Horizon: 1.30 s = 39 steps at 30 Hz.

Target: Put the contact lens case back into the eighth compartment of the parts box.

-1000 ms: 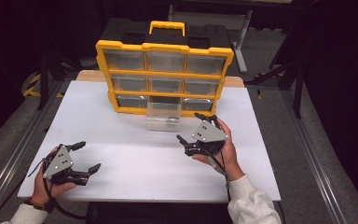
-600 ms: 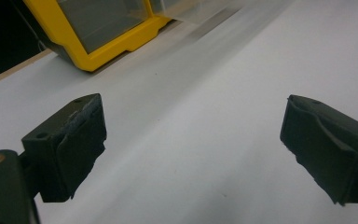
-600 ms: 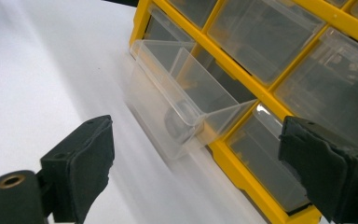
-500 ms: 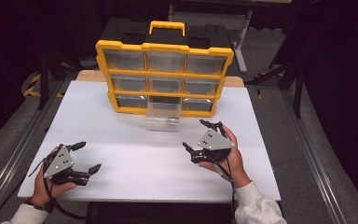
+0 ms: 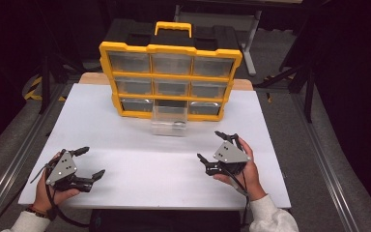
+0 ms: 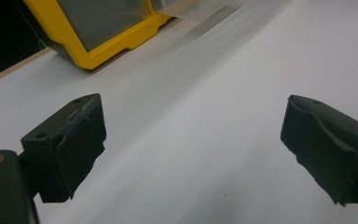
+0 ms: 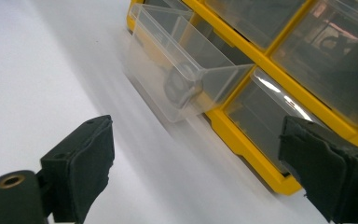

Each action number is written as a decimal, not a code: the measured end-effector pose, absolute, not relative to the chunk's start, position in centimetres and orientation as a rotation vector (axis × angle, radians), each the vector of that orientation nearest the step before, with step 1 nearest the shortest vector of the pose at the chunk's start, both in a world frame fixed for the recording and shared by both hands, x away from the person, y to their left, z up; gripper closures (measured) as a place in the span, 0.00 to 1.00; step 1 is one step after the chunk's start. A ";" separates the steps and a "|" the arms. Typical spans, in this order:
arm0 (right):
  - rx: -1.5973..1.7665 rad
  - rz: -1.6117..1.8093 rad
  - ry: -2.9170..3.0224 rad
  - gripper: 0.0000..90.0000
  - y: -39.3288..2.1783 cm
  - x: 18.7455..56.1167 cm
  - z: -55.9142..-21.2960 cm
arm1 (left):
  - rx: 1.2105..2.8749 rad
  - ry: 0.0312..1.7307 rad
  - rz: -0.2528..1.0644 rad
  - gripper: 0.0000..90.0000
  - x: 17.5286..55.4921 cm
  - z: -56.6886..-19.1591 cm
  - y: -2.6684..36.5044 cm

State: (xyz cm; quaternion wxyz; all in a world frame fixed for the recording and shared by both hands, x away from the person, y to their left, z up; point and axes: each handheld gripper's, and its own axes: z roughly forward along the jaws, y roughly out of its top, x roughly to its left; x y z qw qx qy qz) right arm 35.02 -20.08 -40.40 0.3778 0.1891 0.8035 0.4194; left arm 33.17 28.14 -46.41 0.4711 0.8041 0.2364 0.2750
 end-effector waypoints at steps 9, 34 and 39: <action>0.554 1.069 2.050 0.13 -21.9 34.8 -42.1 | 1.974 0.575 0.674 0.09 33.1 -46.4 28.0; 0.771 1.041 2.044 0.08 -26.6 33.8 -45.8 | 1.978 0.566 0.675 0.09 33.1 -46.4 28.0; 0.791 1.066 2.031 0.08 -27.0 33.7 -45.8 | 1.991 0.562 0.676 0.09 33.1 -46.4 27.9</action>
